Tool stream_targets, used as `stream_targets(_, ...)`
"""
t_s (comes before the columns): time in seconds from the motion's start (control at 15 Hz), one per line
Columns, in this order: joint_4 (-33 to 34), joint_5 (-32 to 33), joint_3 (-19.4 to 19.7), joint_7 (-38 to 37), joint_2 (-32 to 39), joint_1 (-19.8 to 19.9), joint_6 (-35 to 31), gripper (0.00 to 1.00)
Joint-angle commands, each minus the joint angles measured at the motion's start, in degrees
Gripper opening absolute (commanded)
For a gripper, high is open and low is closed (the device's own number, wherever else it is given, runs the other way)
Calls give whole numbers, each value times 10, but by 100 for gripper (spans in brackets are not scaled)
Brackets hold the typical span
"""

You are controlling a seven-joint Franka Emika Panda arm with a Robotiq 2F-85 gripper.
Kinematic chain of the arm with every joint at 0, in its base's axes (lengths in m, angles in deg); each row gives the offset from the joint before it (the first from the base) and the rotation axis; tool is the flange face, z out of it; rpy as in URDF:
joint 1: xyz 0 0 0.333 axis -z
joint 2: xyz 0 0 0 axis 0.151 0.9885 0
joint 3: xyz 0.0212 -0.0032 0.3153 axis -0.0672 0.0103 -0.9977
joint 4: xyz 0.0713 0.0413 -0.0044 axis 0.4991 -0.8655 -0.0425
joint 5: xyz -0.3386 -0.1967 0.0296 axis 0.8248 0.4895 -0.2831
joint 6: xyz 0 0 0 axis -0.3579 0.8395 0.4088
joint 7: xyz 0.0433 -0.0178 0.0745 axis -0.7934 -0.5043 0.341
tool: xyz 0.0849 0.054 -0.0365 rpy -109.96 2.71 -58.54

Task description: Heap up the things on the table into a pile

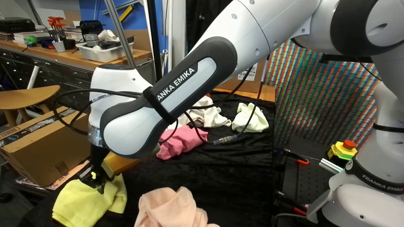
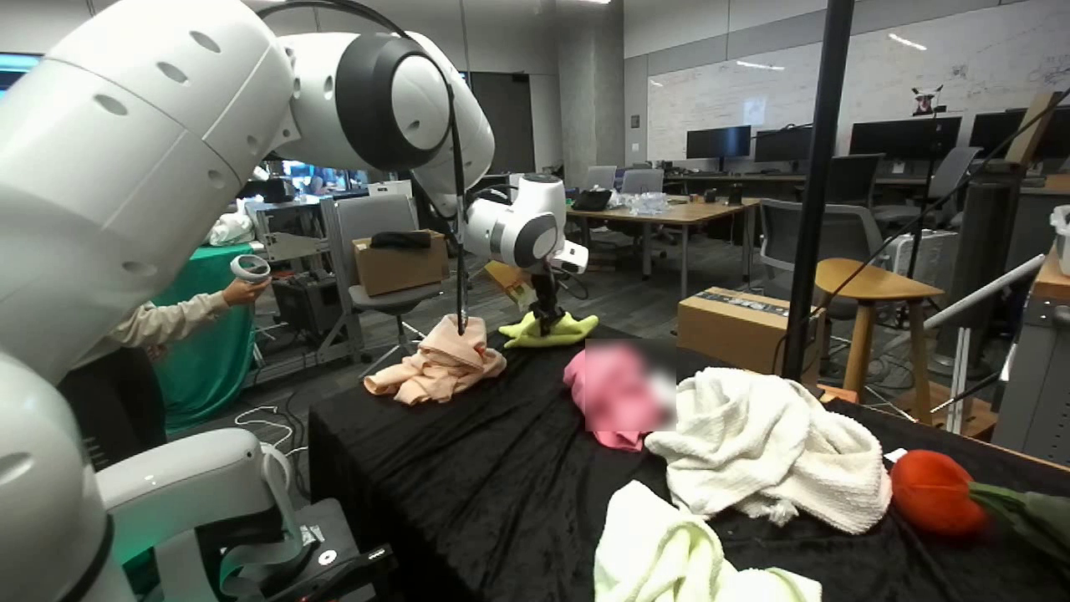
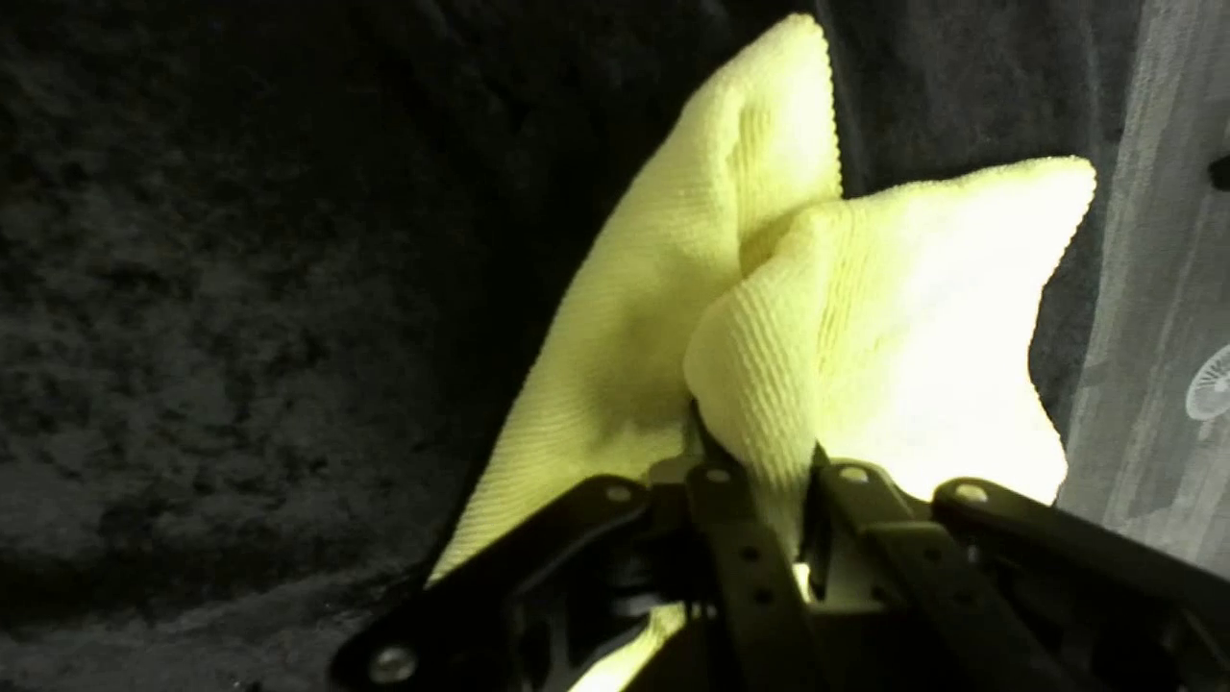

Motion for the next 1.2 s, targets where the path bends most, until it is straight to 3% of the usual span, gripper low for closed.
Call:
stream_targets(0.0,17,-42,-43,61,10,31,-6,6)
stream_targets(0.33,3,-98,-94,139,-3,72,-8,6)
stream_targets(1.13,-83,-215,-143,252,-110,185,-44,6)
